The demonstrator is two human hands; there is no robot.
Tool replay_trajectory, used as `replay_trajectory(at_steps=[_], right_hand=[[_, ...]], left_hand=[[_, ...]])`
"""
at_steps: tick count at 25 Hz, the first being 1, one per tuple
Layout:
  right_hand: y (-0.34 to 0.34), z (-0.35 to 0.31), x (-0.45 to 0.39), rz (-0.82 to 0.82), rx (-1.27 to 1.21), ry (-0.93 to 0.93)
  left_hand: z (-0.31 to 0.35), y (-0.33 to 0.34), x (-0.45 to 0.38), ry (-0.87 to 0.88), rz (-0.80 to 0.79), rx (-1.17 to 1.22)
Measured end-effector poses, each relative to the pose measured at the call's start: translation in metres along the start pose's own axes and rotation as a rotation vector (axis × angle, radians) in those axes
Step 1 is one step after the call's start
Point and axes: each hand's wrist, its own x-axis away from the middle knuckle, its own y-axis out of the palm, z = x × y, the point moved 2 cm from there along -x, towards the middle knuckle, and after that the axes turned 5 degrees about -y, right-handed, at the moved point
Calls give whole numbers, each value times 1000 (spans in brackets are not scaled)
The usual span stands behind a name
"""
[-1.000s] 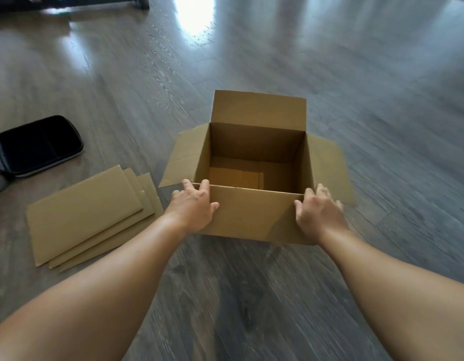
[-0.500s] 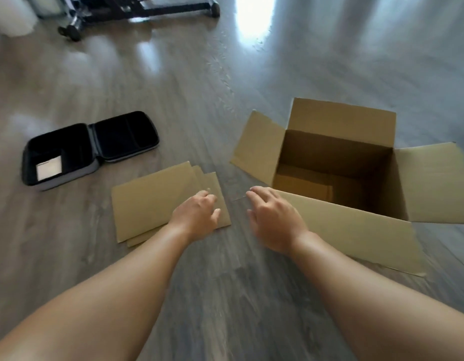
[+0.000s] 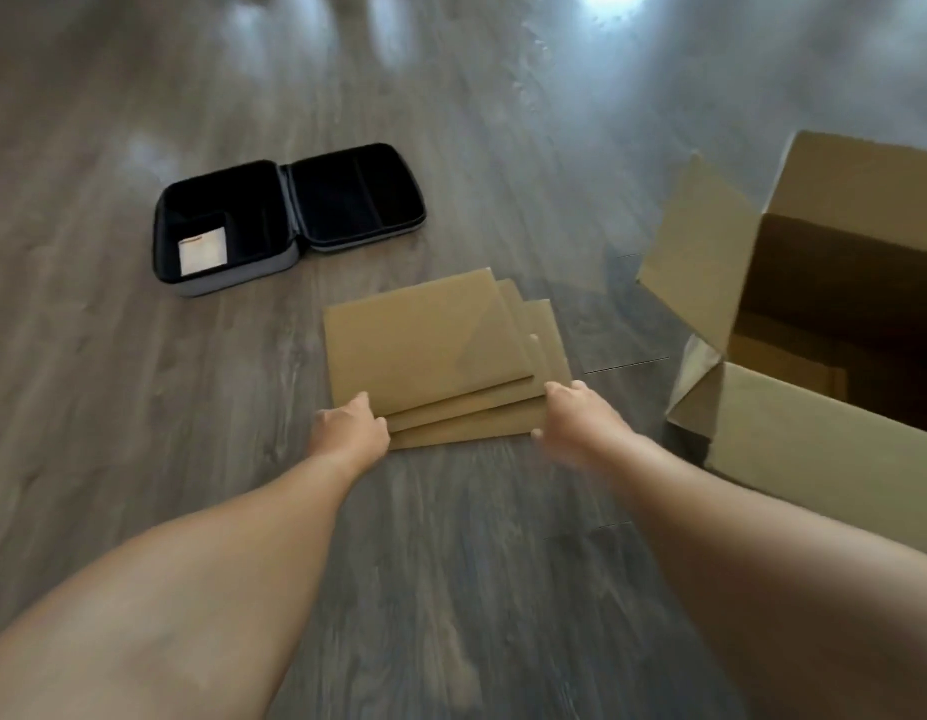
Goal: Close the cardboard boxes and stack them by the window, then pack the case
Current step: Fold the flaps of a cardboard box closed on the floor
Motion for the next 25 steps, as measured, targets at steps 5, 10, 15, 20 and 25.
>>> replay_trajectory(at_steps=[5, 10, 15, 20, 25], right_hand=[[5, -18, -39, -45, -115, 75], [9, -15, -39, 120, -224, 173], [21, -1, -21, 281, -103, 210], [31, 15, -14, 285, -70, 255], [33, 28, 0, 310, -221, 245]], left_hand=[[-1, -1, -26, 59, -63, 151], [2, 12, -29, 104, -27, 115], [8, 20, -20, 161, 82, 164], [15, 24, -6, 151, 80, 153], [24, 17, -1, 11, 72, 314]])
